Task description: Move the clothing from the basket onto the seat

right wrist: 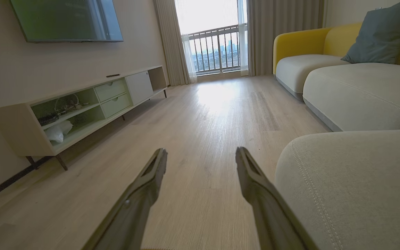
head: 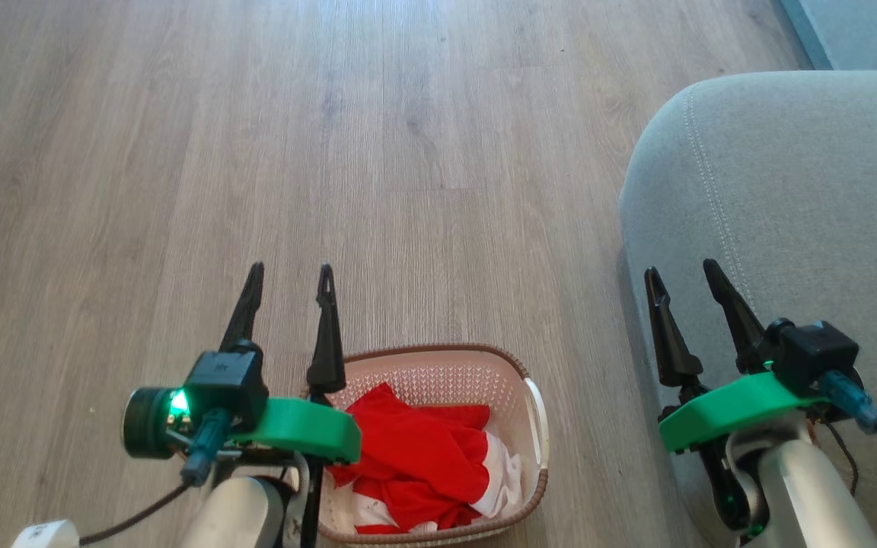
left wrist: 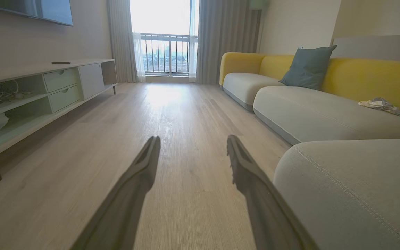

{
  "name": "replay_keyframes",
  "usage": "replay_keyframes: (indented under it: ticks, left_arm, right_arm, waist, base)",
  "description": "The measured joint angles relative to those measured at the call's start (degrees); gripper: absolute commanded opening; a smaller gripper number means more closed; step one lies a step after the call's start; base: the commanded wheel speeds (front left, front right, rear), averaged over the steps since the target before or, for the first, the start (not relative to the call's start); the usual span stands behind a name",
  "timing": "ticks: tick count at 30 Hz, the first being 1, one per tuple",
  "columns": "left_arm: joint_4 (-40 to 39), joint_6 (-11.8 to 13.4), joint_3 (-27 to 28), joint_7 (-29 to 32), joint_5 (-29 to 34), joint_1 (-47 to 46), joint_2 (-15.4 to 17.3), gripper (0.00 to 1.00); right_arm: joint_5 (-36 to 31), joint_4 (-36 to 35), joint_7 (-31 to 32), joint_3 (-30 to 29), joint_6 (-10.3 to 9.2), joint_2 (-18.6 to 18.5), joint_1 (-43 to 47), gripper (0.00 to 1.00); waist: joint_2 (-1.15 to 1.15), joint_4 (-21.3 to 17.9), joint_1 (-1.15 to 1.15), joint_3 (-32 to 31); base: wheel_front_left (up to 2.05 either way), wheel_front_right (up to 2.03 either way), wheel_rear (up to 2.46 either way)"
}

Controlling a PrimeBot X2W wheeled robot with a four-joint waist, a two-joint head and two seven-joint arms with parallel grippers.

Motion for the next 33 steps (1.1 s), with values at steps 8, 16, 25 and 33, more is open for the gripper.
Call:
replay_keyframes:
  ticks: [8, 16, 25, 33]
  left_arm:
    - [5.11, -5.43, 2.59, -1.51, 0.08, 1.54, -2.22, 1.00]
    - [9.93, -13.66, 6.97, -2.55, 3.16, 3.10, -4.16, 1.00]
    - [10.22, -17.29, 8.09, -3.04, 4.78, 3.09, -4.28, 1.00]
    - [16.73, -18.28, 6.73, -3.04, 2.92, 2.18, -4.34, 1.00]
  right_arm:
    - [-3.22, 5.67, -1.52, 0.22, 0.00, 0.01, 0.01, 1.00]
    - [-7.77, 9.85, -2.76, 1.24, 0.01, 0.05, -0.53, 1.00]
    - [-10.15, 10.16, -3.19, 0.96, 0.01, 0.05, -2.00, 1.00]
    - [-10.14, 10.79, -3.19, 0.87, 0.01, 0.03, -2.89, 1.00]
  waist:
    - [0.00, 0.21, 0.00, -0.62]
    - [0.00, 0.06, 0.00, -0.36]
    - [0.00, -0.24, 0.00, 0.80]
    - [0.00, -0.63, 0.00, 4.73]
  base:
    - [0.00, 0.00, 0.00]
    - [0.00, 0.00, 0.00]
    - [0.00, 0.00, 0.00]
    - [0.00, 0.00, 0.00]
